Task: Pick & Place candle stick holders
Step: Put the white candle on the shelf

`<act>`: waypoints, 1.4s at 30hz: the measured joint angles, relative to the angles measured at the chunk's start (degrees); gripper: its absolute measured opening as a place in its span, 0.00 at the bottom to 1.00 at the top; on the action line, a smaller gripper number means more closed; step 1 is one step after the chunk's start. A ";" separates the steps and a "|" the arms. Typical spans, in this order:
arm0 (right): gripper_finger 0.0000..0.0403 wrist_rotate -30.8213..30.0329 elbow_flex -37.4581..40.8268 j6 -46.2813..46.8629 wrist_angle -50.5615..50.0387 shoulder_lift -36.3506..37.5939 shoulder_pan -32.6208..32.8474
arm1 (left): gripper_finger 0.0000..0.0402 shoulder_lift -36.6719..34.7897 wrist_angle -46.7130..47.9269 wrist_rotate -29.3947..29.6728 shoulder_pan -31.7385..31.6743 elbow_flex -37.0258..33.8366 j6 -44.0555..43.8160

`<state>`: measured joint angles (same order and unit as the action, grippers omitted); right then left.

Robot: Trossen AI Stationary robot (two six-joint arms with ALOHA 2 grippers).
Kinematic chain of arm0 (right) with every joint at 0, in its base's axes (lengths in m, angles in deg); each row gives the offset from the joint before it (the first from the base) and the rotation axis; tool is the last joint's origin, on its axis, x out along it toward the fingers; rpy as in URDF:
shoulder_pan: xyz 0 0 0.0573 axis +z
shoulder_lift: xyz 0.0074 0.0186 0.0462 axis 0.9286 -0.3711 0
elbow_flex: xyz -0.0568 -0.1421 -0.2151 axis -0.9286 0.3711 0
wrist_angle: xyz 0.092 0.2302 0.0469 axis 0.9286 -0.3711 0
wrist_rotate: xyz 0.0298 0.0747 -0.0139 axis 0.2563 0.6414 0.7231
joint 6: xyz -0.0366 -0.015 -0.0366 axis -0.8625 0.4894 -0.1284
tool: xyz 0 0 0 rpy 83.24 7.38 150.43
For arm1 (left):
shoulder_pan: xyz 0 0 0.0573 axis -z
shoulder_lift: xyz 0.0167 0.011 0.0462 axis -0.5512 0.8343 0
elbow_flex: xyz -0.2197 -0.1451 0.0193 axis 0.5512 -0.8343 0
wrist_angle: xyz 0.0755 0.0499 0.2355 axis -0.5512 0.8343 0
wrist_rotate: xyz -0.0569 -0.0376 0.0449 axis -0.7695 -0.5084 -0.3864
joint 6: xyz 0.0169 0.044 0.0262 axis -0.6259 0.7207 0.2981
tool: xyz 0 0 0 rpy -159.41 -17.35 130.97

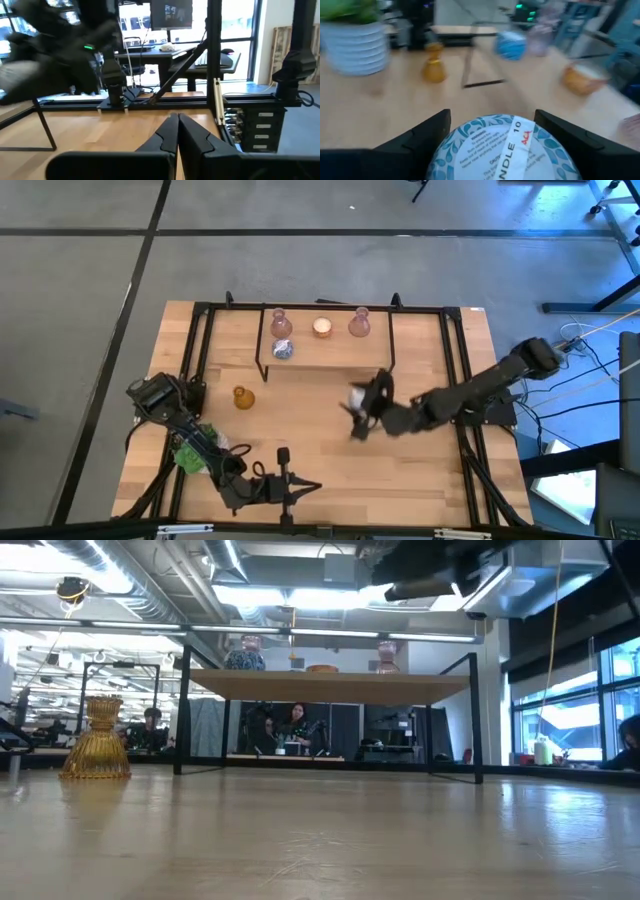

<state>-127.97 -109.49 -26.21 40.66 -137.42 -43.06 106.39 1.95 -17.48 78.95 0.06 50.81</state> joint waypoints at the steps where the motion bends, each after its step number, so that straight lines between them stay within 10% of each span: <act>1: 0.70 0.57 -0.02 -0.87 0.06 0.60 -1.91 | 0.00 0.00 -0.01 0.01 0.19 0.00 0.00; 8: 0.70 14.51 -0.04 -2.16 0.58 1.42 -15.52 | 0.00 0.00 -0.02 0.06 1.16 0.02 0.00; 15: 0.70 15.73 -0.04 0.90 -4.53 1.32 -21.52 | 0.00 0.00 -0.04 0.79 2.15 0.02 0.02; 42: 0.70 -3.05 3.28 29.44 -7.02 1.39 -19.88 | 0.00 0.00 -0.02 0.87 1.65 0.02 0.55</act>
<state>-131.02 -106.21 3.22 33.64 -136.03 -62.94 106.39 1.93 -16.60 80.60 0.09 51.35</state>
